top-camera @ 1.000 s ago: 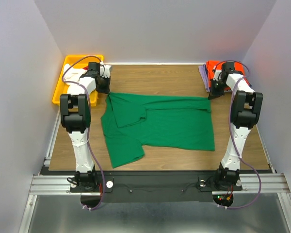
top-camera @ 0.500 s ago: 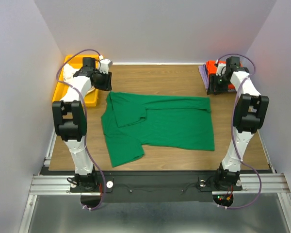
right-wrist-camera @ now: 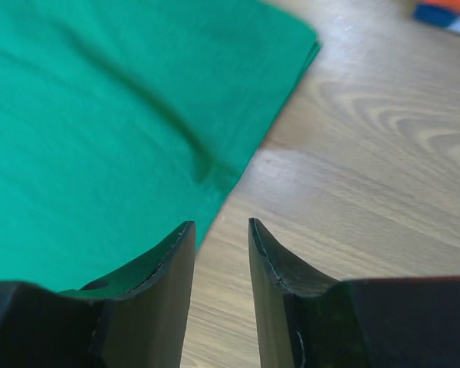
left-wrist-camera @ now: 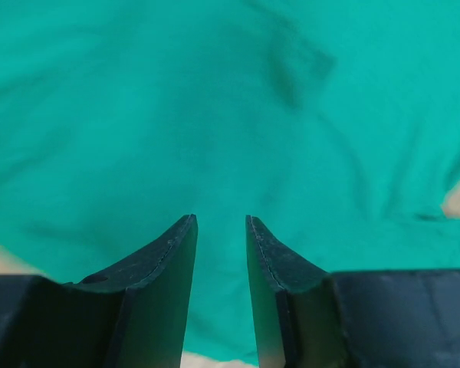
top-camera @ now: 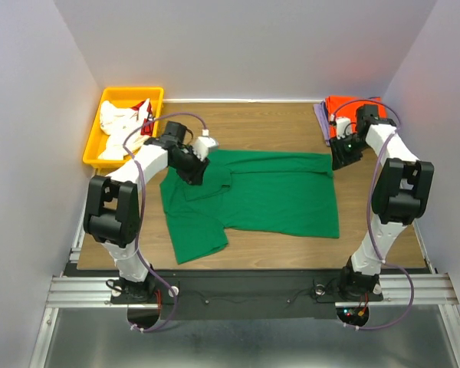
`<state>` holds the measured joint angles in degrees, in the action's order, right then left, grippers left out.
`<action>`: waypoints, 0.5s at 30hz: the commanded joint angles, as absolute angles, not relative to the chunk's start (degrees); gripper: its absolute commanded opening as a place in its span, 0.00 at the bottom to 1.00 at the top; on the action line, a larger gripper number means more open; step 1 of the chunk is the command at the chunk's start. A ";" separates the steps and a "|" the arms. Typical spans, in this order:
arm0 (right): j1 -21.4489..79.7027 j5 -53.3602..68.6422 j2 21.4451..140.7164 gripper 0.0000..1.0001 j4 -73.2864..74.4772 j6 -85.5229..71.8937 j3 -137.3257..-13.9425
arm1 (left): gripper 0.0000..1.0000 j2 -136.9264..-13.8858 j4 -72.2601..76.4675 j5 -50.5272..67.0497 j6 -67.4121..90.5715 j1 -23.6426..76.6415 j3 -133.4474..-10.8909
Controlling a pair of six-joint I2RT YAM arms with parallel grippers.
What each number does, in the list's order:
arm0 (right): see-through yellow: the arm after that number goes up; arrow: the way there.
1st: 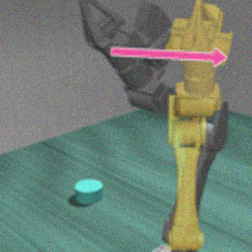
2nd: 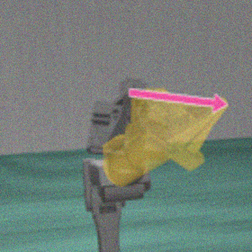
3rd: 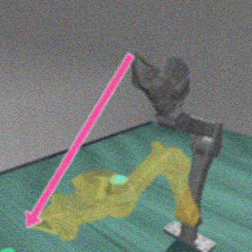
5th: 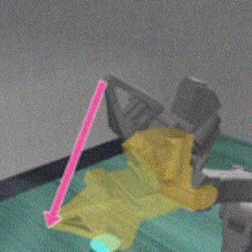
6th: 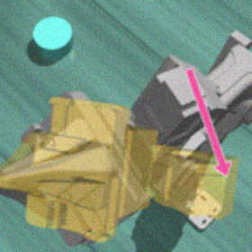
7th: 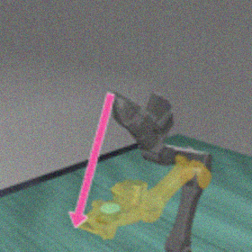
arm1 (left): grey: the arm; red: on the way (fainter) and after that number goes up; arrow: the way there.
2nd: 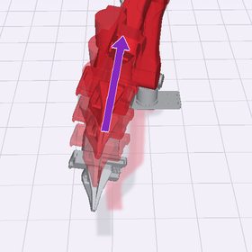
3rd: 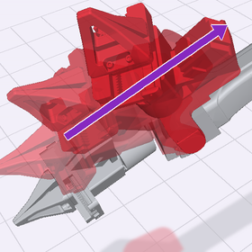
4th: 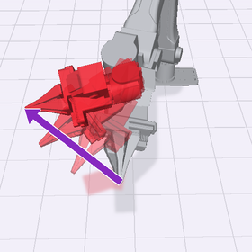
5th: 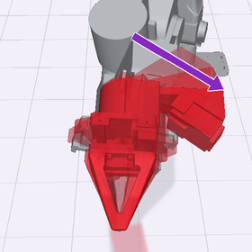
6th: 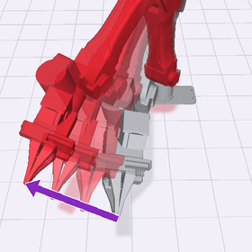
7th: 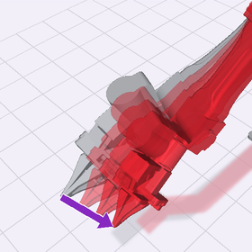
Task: Fold and stack the t-shirts
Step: Fold the tshirt
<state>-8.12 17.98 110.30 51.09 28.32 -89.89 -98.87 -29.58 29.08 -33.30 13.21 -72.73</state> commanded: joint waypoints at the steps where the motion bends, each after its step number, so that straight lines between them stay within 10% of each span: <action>1: -6.42 16.80 109.25 0.39 49.93 34.88 -89.04 | 0.43 -96.59 -31.64 26.20 -38.05 16.78 -69.97; 15: -0.18 9.50 106.17 0.40 44.04 39.29 -82.09 | 0.48 -95.19 -35.95 27.41 -30.86 12.58 -66.18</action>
<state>-0.64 12.38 109.95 47.59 37.45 -81.93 -98.74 -33.71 22.74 -35.59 15.07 -67.13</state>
